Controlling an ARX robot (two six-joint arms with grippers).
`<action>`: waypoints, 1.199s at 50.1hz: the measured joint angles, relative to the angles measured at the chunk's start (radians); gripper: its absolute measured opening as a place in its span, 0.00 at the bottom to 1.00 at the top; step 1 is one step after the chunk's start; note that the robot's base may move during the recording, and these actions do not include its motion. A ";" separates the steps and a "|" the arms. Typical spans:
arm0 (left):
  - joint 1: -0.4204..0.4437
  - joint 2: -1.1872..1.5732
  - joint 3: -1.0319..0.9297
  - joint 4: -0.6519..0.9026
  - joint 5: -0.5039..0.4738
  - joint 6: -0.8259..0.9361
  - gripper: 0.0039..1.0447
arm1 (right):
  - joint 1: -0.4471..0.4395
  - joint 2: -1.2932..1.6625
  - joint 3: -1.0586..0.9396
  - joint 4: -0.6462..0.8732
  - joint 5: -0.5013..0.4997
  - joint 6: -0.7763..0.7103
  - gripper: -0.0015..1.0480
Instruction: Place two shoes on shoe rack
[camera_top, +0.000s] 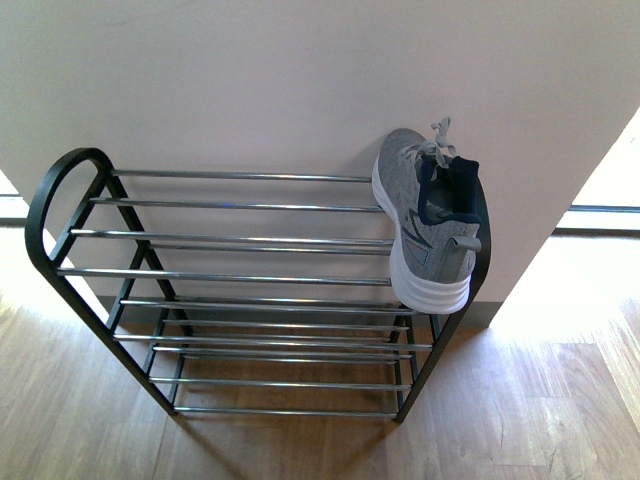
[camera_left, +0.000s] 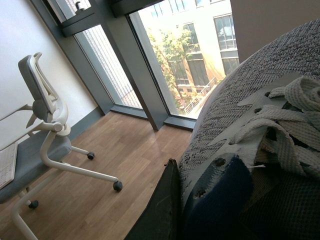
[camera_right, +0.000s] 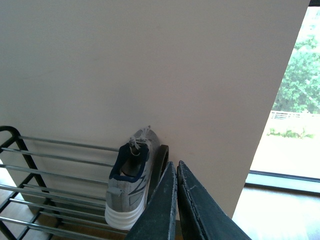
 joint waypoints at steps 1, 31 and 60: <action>0.000 0.000 0.000 0.000 0.000 0.000 0.01 | 0.000 -0.005 0.000 -0.005 0.000 0.000 0.02; 0.000 0.000 0.000 0.000 -0.002 0.000 0.01 | 0.000 -0.200 0.000 -0.204 0.000 0.000 0.02; 0.243 0.215 0.166 -0.327 0.899 -0.805 0.01 | 0.000 -0.201 0.000 -0.204 0.000 0.000 0.84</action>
